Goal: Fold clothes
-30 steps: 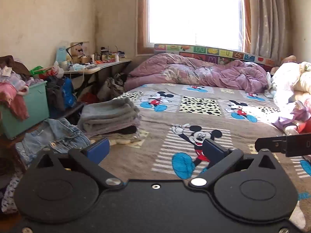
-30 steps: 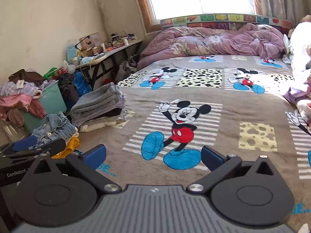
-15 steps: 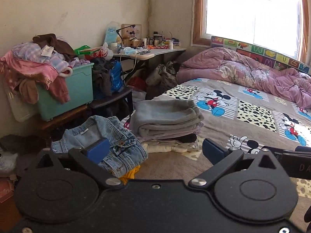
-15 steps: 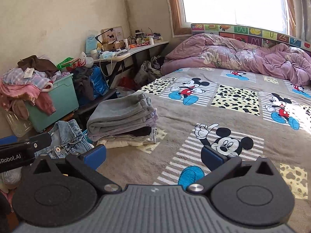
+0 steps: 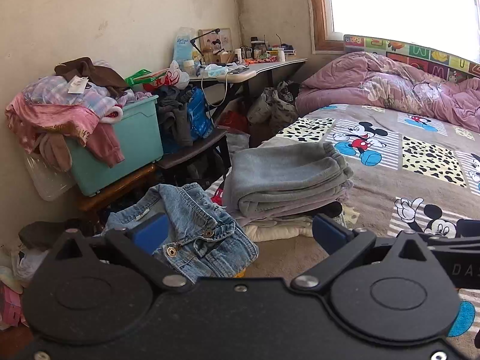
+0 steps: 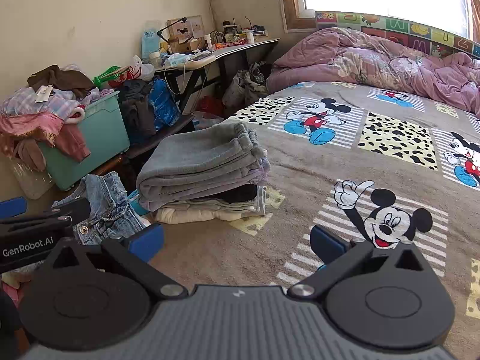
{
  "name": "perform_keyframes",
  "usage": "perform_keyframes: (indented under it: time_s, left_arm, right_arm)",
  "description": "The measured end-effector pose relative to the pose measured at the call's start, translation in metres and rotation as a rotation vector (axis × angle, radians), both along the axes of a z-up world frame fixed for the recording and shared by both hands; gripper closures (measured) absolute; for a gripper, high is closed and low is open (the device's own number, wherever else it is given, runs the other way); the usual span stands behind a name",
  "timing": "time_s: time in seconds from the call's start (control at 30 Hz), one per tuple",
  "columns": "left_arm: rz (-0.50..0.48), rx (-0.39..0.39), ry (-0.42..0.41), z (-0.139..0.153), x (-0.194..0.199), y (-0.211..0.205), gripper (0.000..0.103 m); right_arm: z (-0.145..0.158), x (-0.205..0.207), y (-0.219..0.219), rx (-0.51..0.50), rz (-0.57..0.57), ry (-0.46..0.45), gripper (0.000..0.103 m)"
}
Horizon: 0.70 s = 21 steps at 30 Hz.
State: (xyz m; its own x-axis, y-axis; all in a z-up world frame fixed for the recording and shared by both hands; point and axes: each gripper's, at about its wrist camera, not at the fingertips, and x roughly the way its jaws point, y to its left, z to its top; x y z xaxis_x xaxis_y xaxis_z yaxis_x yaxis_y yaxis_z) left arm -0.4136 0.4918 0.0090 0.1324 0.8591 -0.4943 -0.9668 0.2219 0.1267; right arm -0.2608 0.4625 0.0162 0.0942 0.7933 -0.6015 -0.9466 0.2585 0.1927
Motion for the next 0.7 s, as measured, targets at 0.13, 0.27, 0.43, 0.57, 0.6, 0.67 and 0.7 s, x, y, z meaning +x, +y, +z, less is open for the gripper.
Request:
perform_keyframes:
  time_s: [0.13, 0.27, 0.43, 0.57, 0.6, 0.67, 0.7]
  left_arm:
    - [-0.001, 0.027, 0.013, 0.001, 0.001, 0.0, 0.0]
    - [-0.004, 0.025, 0.011, 0.002, -0.003, 0.003, 0.0]
    - [-0.008, 0.017, 0.012, 0.001, -0.004, 0.006, 0.0]
    - [-0.008, 0.001, 0.007, -0.001, -0.003, 0.008, 0.0]
    - [-0.007, 0.003, 0.008, -0.001, -0.004, 0.007, 0.0]
    - [-0.005, 0.018, 0.012, -0.002, -0.004, 0.006, 0.0]
    - [-0.004, 0.022, 0.015, -0.002, -0.004, 0.005, 0.0]
  right_arm:
    - [-0.002, -0.001, 0.007, -0.009, 0.007, 0.001, 0.0]
    - [-0.001, -0.004, 0.011, -0.01, 0.013, -0.003, 0.0]
    - [-0.001, -0.005, 0.012, -0.013, 0.012, 0.0, 0.0]
    - [-0.001, -0.005, 0.012, -0.014, 0.011, 0.008, 0.0]
    - [-0.002, -0.005, 0.013, -0.015, 0.011, 0.008, 0.0]
    - [-0.002, -0.005, 0.013, -0.017, 0.014, 0.011, 0.0]
    - [-0.003, -0.005, 0.013, -0.018, 0.015, 0.016, 0.0]
